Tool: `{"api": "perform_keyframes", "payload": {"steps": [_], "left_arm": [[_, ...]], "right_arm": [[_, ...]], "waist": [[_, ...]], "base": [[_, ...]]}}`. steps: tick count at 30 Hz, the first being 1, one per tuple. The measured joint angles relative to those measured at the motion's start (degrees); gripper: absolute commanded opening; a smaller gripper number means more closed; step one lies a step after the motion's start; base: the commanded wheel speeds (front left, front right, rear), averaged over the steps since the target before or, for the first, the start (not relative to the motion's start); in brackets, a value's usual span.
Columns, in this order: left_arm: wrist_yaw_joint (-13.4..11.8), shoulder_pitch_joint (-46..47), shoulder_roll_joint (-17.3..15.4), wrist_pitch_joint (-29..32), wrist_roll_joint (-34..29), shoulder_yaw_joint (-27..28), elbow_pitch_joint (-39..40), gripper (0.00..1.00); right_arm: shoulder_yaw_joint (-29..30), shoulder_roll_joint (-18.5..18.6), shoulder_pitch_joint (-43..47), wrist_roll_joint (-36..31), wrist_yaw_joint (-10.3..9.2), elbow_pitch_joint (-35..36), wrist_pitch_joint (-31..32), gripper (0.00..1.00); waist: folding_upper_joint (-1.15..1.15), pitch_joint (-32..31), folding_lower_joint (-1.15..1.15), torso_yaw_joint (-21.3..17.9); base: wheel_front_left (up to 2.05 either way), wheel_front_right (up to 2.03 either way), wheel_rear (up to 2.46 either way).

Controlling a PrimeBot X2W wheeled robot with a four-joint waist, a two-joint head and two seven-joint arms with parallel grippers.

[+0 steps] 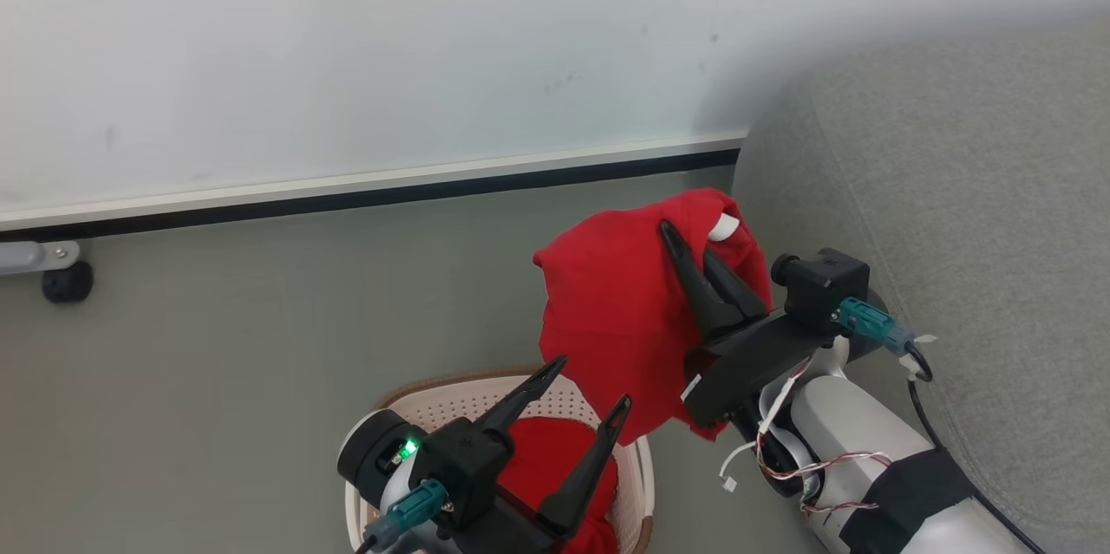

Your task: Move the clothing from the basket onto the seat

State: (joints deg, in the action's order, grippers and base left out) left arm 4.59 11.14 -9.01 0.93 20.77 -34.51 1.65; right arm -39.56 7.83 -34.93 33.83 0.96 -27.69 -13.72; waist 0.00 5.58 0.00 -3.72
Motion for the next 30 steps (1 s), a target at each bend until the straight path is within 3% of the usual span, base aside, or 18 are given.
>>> {"api": "perform_keyframes", "payload": {"steps": [15,22,30], "left_arm": [[0.03,-0.77,-2.08,1.94,-1.37,-1.02,2.38,1.00],[0.05,0.90,-2.81,3.10,-2.87,-1.00,3.87,1.00],[0.99,3.87,-3.20,4.86,-3.72,-1.79,5.23,1.00]], "right_arm": [[5.34,3.34,0.34,0.54,-2.22,0.38,-0.49,0.00],[10.18,7.12,-2.47,0.59,-3.30,1.02,-0.52,0.00],[14.60,12.35,-8.82,-0.09,-3.56,0.76,-0.57,0.00]], "waist": [[0.00,2.34,0.00,-7.06],[0.00,4.82,0.00,-11.93],[0.00,9.02,0.01,-14.69]], "base": [[0.00,0.00,0.00],[0.00,0.00,0.00],[0.00,0.00,0.00]]}}
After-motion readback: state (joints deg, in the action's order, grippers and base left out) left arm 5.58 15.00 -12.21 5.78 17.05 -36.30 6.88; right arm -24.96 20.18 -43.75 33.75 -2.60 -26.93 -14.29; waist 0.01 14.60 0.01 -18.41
